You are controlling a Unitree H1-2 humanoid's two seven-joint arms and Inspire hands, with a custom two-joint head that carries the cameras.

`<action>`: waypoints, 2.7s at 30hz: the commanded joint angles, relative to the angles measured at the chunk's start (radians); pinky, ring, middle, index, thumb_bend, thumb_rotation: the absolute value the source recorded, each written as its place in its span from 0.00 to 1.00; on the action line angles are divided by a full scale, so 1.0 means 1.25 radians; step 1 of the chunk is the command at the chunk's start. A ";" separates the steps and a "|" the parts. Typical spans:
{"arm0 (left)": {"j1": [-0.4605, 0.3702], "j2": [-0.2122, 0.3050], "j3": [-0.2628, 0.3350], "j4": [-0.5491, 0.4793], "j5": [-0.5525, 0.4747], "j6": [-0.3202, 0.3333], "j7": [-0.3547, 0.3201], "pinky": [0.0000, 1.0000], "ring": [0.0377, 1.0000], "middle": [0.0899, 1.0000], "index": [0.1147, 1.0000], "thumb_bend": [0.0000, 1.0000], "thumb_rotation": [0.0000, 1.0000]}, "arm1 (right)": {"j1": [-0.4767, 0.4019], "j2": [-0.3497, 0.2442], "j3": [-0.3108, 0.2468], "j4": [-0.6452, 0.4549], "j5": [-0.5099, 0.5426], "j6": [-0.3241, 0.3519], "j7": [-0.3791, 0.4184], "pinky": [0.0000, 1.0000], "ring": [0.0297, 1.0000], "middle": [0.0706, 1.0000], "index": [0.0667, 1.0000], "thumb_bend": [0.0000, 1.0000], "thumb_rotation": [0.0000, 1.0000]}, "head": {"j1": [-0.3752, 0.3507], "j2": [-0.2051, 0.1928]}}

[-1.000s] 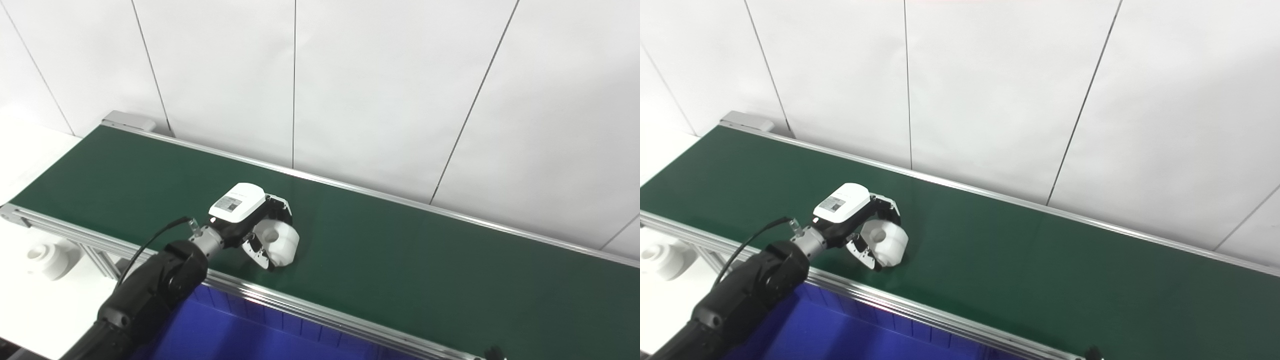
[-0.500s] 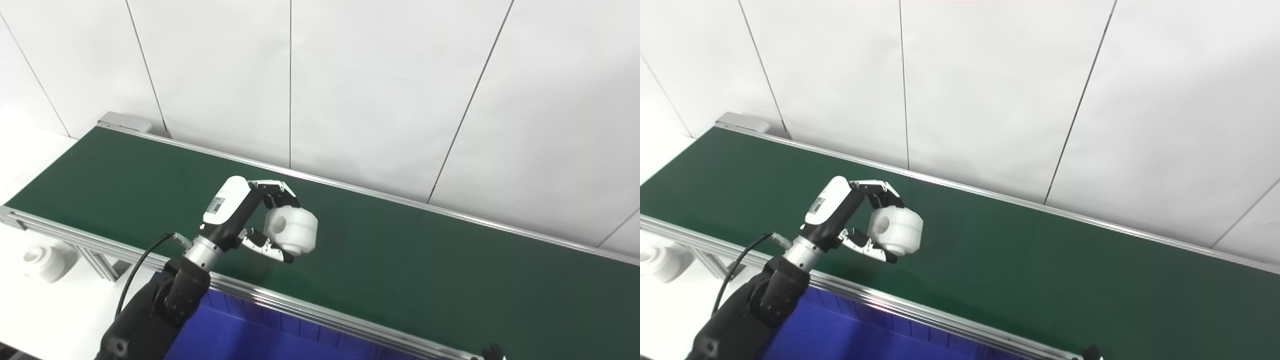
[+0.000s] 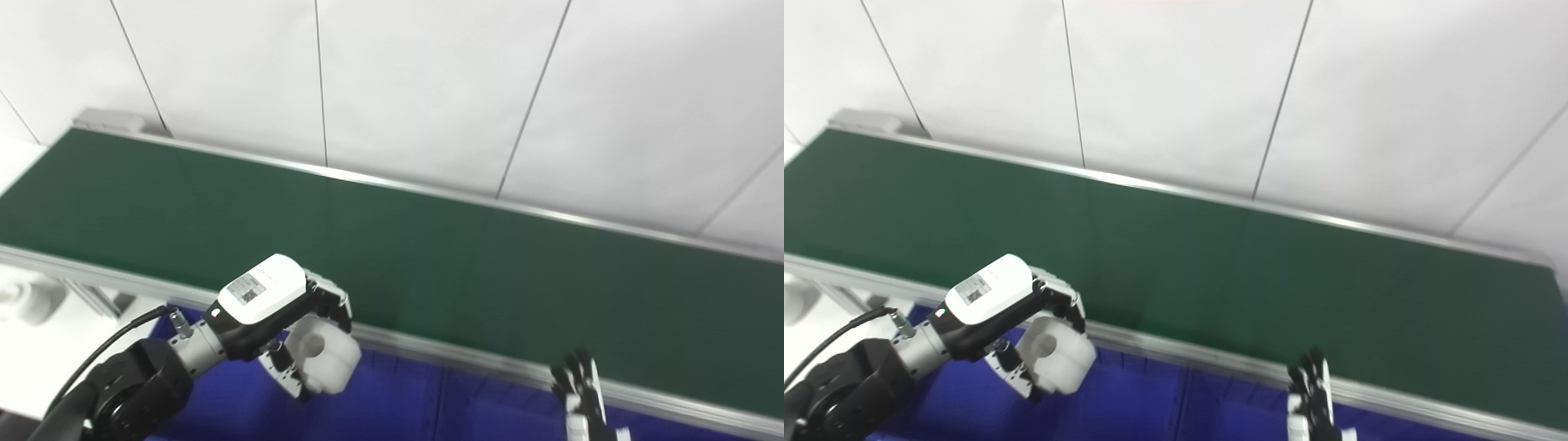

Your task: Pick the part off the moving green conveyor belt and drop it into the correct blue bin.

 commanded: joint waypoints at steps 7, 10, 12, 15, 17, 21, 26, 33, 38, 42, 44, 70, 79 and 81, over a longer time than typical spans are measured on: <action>-0.007 -0.001 0.015 -0.012 0.098 0.017 -0.010 0.51 0.49 0.44 0.41 0.52 0.00 | -0.001 0.013 0.003 -0.059 -0.005 0.043 0.000 0.87 0.89 0.93 0.96 0.61 1.00 | -0.006 0.012; -0.008 -0.006 0.014 -0.003 0.149 0.022 -0.009 0.50 0.48 0.43 0.42 0.52 0.00 | -0.003 0.012 0.003 -0.062 -0.009 0.051 0.000 0.86 0.89 0.92 0.96 0.61 1.00 | -0.008 0.012; -0.007 -0.010 0.015 0.000 0.178 0.028 -0.011 0.50 0.49 0.43 0.43 0.52 0.00 | -0.004 0.011 0.003 -0.062 -0.011 0.052 0.000 0.85 0.89 0.92 0.96 0.62 1.00 | -0.009 0.011; 0.003 -0.013 0.019 -0.015 0.236 0.061 -0.034 0.59 0.63 0.63 0.55 0.71 0.15 | -0.007 0.009 0.003 -0.060 -0.008 0.053 0.003 0.85 0.89 0.92 0.96 0.62 1.00 | -0.009 0.010; 0.008 -0.015 0.021 -0.029 0.265 0.077 -0.048 0.68 0.73 0.73 0.68 0.89 0.29 | -0.007 0.011 0.003 -0.059 -0.006 0.052 0.002 0.86 0.89 0.92 0.96 0.62 1.00 | -0.011 0.010; 0.011 -0.020 0.024 -0.055 0.304 0.095 -0.072 0.88 0.87 0.89 0.82 0.96 0.49 | -0.007 0.013 0.005 -0.060 -0.010 0.049 0.000 0.85 0.89 0.92 0.96 0.61 1.00 | -0.016 0.010; 0.014 -0.026 0.030 -0.060 0.305 0.094 -0.074 0.89 0.87 0.89 0.83 0.96 0.51 | -0.002 0.016 0.006 -0.065 -0.019 0.053 -0.004 0.83 0.88 0.92 0.96 0.61 1.00 | -0.020 0.009; 0.042 -0.074 0.063 -0.072 0.146 0.061 0.000 0.77 0.82 0.86 0.80 0.93 0.42 | 0.002 0.018 0.009 -0.066 -0.018 0.047 -0.004 0.83 0.88 0.92 0.95 0.61 1.00 | -0.026 0.015; 0.105 -0.205 0.076 -0.123 -0.145 0.106 0.042 0.72 0.84 0.90 0.84 0.86 0.39 | 0.006 0.025 0.018 -0.074 -0.034 0.056 -0.006 0.82 0.87 0.92 0.96 0.62 1.00 | -0.070 0.022; 0.156 -0.321 0.070 -0.184 -0.292 0.235 0.032 0.86 0.94 0.97 0.93 0.75 0.54 | 0.007 0.043 0.030 -0.076 -0.058 0.064 -0.015 0.81 0.87 0.92 0.95 0.59 1.00 | -0.123 0.028; 0.183 -0.378 0.058 -0.221 -0.344 0.348 0.023 0.93 0.99 0.99 0.99 0.73 0.68 | 0.008 0.058 0.039 -0.074 -0.071 0.066 -0.022 0.80 0.86 0.90 0.94 0.60 1.00 | -0.152 0.030; 0.199 -0.364 0.035 -0.071 -0.624 0.500 0.150 1.00 1.00 1.00 1.00 0.68 0.76 | -0.032 0.160 0.156 -0.038 -0.190 0.134 -0.126 0.80 0.86 0.91 0.93 0.65 1.00 | -0.453 0.065; 0.214 -0.368 -0.004 -0.010 -0.483 0.247 0.184 1.00 1.00 1.00 1.00 0.63 0.87 | -0.030 0.128 0.147 -0.040 -0.182 0.128 -0.124 0.78 0.86 0.91 0.94 0.63 1.00 | -0.405 0.046; 0.217 -0.370 -0.005 -0.002 -0.454 0.209 0.196 1.00 1.00 1.00 1.00 0.64 0.88 | -0.029 0.121 0.146 -0.039 -0.180 0.125 -0.123 0.78 0.86 0.92 0.94 0.63 1.00 | -0.403 0.041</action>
